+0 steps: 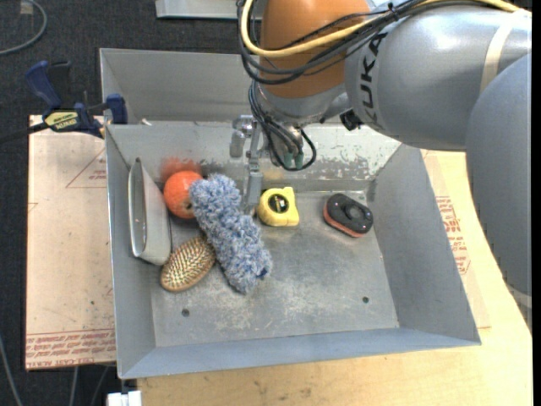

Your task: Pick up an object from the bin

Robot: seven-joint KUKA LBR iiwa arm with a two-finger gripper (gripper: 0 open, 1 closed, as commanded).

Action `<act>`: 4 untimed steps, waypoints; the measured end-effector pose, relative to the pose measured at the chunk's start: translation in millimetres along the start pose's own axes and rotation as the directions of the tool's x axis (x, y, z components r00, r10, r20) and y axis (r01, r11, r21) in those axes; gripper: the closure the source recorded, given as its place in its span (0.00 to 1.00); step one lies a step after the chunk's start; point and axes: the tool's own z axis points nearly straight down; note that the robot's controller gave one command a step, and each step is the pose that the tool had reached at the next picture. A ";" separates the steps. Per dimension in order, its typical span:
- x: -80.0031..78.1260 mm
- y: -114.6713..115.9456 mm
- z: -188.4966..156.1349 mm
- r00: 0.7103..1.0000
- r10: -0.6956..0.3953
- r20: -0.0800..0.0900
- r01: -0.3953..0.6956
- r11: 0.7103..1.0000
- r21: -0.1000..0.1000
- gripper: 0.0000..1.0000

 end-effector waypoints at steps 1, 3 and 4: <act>-1.2 -0.7 -5.8 1.000 0.002 0.008 -0.002 1.000 -0.001 0.00; 40.6 -26.3 95.6 0.990 0.138 -0.001 -0.138 0.990 0.000 0.00; 32.7 -15.7 103.4 1.000 0.026 0.007 -0.026 1.000 -0.002 0.00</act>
Offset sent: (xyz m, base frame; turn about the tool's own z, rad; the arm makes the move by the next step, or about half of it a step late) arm -0.0382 -0.0265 -0.0809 0.1452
